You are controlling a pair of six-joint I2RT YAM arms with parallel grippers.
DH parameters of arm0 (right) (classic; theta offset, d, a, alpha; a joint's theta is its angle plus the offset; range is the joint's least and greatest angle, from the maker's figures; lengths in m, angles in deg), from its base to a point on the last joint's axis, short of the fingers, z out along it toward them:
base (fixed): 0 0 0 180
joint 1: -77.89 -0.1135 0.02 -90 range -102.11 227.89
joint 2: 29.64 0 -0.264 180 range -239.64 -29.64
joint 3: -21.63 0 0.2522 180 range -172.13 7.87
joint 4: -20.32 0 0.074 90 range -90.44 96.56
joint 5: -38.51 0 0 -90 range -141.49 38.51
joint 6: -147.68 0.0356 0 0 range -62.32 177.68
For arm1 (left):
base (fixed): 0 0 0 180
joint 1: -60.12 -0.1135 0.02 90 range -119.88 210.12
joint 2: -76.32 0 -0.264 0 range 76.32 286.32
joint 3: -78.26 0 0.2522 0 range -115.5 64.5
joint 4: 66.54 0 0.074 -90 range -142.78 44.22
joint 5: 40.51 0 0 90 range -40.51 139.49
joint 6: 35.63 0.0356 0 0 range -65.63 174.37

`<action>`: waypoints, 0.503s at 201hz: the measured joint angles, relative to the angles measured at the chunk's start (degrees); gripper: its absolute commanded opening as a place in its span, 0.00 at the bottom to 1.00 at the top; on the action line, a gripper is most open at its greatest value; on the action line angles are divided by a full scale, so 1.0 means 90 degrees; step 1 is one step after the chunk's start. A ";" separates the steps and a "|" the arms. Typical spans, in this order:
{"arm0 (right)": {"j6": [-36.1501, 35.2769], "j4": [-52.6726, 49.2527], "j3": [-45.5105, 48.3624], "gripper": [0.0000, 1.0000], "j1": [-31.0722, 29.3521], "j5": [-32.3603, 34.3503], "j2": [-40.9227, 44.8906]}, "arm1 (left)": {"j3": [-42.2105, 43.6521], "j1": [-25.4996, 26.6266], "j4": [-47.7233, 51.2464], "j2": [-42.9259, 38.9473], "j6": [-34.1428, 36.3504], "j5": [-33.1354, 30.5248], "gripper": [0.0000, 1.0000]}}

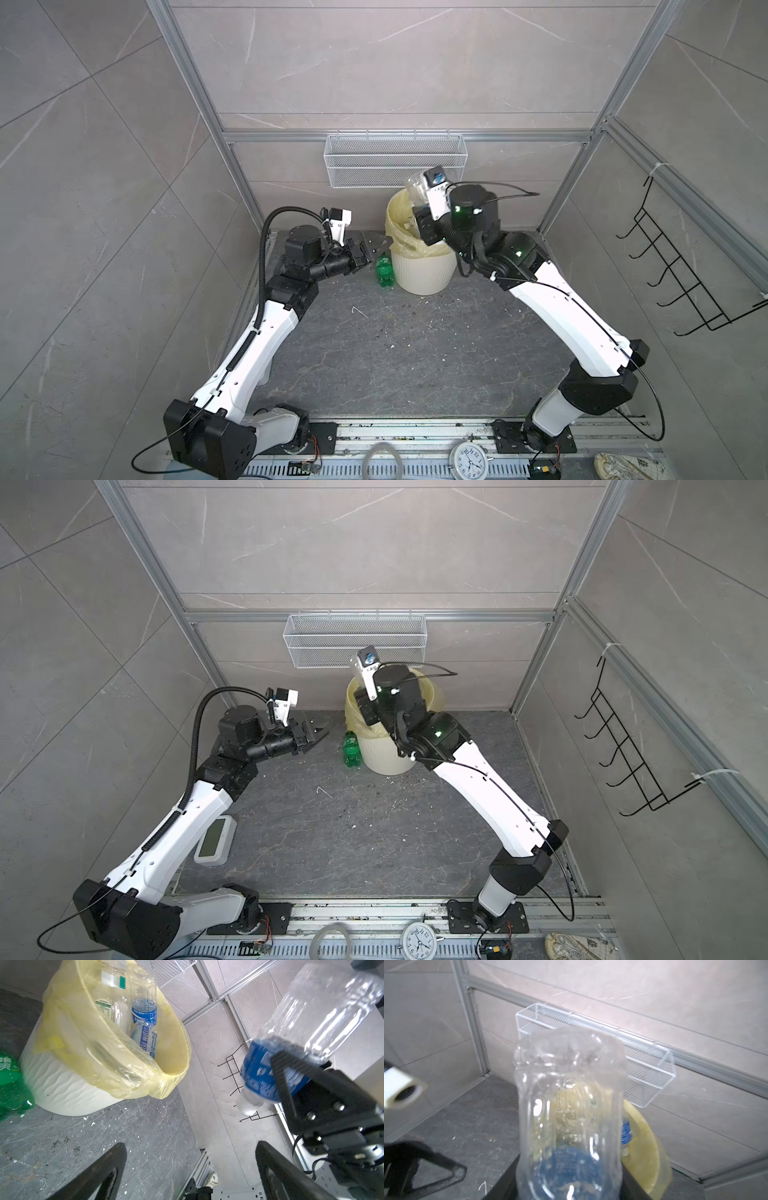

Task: Throw the plastic bottles in the bin
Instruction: 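Lift the bottle over the bin and open the right gripper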

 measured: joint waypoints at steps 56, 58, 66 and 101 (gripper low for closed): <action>0.0267 -0.0442 -0.1707 0.59 0.0903 0.0367 -0.0882 | -0.0289 0.0287 0.0024 0.0379 0.0085 -0.0221 1.00; 0.0277 -0.0481 -0.1770 0.59 0.0933 0.0369 -0.0950 | -0.0289 0.0291 0.0024 0.0379 0.0085 -0.0226 1.00; 0.0345 -0.0624 -0.2011 0.63 0.1035 0.0338 -0.1268 | -0.0289 0.0291 0.0022 0.0379 0.0085 -0.0260 1.00; 0.0670 -0.1571 -0.3449 0.90 0.1287 0.0187 -0.3143 | -0.0168 0.0291 0.0005 0.0379 0.0085 -0.0308 1.00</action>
